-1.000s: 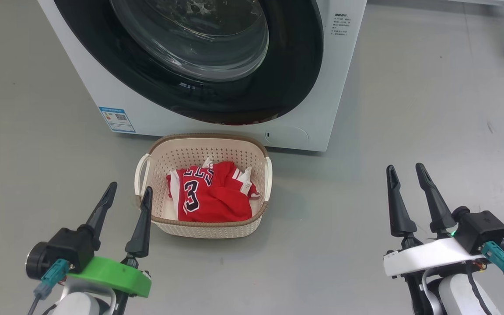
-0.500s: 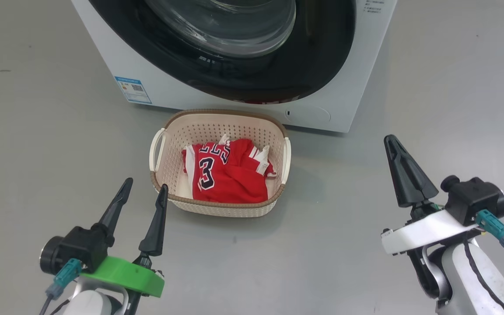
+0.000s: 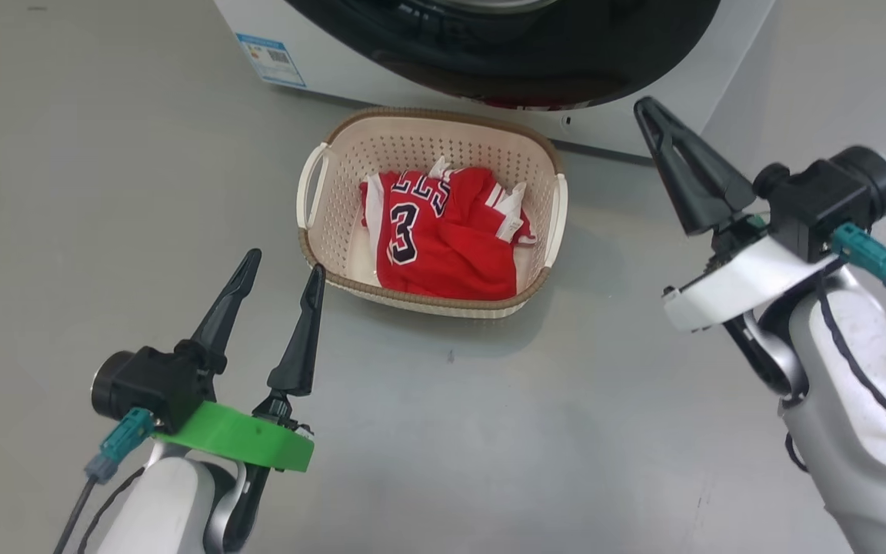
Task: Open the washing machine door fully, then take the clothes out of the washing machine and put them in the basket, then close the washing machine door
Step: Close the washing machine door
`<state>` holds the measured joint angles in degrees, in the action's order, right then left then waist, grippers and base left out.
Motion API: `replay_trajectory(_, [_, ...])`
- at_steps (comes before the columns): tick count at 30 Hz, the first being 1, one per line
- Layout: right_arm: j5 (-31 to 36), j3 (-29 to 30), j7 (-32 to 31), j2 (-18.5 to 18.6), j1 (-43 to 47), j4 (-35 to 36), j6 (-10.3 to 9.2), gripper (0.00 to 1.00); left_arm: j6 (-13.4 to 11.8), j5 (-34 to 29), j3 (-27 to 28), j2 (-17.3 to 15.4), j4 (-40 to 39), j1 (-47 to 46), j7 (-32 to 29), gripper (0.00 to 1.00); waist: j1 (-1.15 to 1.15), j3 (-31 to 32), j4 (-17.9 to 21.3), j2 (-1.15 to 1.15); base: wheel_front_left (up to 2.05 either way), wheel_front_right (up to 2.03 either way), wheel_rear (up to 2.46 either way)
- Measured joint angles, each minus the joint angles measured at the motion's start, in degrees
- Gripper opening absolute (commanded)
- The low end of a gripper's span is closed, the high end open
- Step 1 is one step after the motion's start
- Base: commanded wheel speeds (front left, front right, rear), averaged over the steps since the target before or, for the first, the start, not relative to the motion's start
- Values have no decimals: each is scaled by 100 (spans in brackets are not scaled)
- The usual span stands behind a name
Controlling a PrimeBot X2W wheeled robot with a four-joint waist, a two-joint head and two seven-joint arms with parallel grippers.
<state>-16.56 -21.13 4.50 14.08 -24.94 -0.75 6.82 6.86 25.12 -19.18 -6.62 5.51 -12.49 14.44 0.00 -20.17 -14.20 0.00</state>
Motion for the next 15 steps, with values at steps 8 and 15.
replay_trajectory(8, [34,-20,-348,298,-846,-265,15,0,1,111,16,193,-30,-335,0,100,0,-499,-321,0,0,0,0])
replay_trajectory(15, [2,10,-553,523,-1476,-495,16,0,4,159,25,248,-37,-523,0,100,0,-872,-611,0,0,0,0])
